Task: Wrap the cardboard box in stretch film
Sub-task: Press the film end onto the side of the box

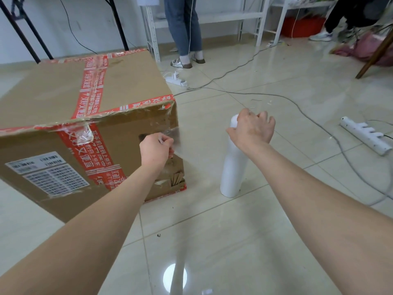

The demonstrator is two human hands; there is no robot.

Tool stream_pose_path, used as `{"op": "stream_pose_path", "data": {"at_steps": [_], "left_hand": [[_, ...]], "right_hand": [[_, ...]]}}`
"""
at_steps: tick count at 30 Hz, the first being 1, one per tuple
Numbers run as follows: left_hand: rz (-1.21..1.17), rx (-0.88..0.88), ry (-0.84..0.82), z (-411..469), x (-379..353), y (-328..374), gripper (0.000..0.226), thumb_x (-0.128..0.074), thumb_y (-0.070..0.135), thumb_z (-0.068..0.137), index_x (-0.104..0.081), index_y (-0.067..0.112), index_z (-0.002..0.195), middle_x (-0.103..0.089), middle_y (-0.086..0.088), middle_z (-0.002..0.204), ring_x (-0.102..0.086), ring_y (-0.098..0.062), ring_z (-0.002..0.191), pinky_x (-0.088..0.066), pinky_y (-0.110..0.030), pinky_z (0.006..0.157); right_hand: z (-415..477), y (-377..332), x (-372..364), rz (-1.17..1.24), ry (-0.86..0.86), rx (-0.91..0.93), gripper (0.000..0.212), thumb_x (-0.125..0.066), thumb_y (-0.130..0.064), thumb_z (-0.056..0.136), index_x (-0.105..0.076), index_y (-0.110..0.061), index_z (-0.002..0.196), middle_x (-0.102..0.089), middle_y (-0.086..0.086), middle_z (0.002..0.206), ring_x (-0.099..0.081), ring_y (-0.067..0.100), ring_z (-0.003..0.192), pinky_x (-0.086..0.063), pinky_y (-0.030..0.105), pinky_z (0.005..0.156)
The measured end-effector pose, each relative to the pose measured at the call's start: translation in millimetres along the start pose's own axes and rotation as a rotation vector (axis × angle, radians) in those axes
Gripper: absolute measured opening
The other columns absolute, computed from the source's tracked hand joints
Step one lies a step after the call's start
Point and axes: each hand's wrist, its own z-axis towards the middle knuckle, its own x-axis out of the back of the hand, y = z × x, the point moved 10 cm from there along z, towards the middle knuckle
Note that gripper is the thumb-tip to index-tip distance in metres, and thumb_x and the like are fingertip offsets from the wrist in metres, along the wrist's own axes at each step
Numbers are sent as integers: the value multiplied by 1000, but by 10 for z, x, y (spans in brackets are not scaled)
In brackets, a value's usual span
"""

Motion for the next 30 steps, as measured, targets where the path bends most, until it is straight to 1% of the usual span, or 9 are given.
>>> {"op": "stream_pose_path", "data": {"at_steps": [3,6,9,15,19,21,23,27,30], "left_hand": [[11,4,16,-13,28,-4,11,-57,17,95,-66,14,89,-68,-4,74,-66,-14,63,-52,-17,58],[9,17,49,-9,92,-3,11,-57,17,95,-66,15,89,-67,-4,75,-64,-11,61,-50,-16,57],[9,17,72,-2,178,-19,14,-57,15,95,-65,15,84,-67,-6,75,-65,-15,61,-52,-18,58],[21,8,70,-9,267,-68,12,-58,16,95,-66,13,86,-68,-6,73,-66,-17,63,-55,-21,63],[1,5,75,-14,299,-64,12,-58,16,94,-66,13,87,-68,-6,72,-68,-20,66,-58,-26,68],[1,4,83,-14,332,-68,11,-58,16,94,-67,13,88,-68,-6,74,-68,-19,67,-57,-25,68],[4,3,87,-20,366,-75,10,-59,16,94,-67,12,89,-68,-6,74,-68,-19,67,-56,-22,66],[1,-12,90,-46,392,-66,11,-59,15,94,-67,11,88,-67,-4,72,-67,-15,64,-54,-19,62],[-6,-26,98,-63,408,-34,12,-58,16,94,-66,12,86,-66,-4,72,-66,-14,63,-52,-17,59]], "right_hand": [[25,27,2,4,-10,-11,43,-53,-51,90,-48,-16,116,-64,2,114,-43,27,119,-28,42,103],[50,-30,18,-14,24,46,25,-51,-31,92,-54,-20,115,-62,-1,115,-43,27,118,-29,42,104],[47,-25,34,23,27,56,27,-48,-19,89,-57,-21,114,-61,-2,114,-41,26,118,-29,41,104],[49,115,16,-8,4,-3,42,-55,-49,88,-52,-20,118,-64,1,114,-42,27,121,-28,43,106],[63,6,17,-38,3,56,24,-50,-27,92,-56,-21,115,-60,0,117,-41,27,121,-27,44,107],[62,-26,17,-8,3,63,27,-49,-19,89,-58,-24,114,-59,-1,117,-40,27,120,-26,44,108],[57,-12,17,11,9,50,27,-50,-22,89,-57,-24,115,-60,-2,116,-40,27,121,-25,44,108],[55,70,-1,14,1,3,35,-56,-44,90,-53,-22,117,-63,-1,114,-41,27,122,-26,43,107],[70,19,-22,5,5,29,26,-53,-36,94,-54,-24,117,-63,-3,114,-40,26,121,-27,43,107]]}}
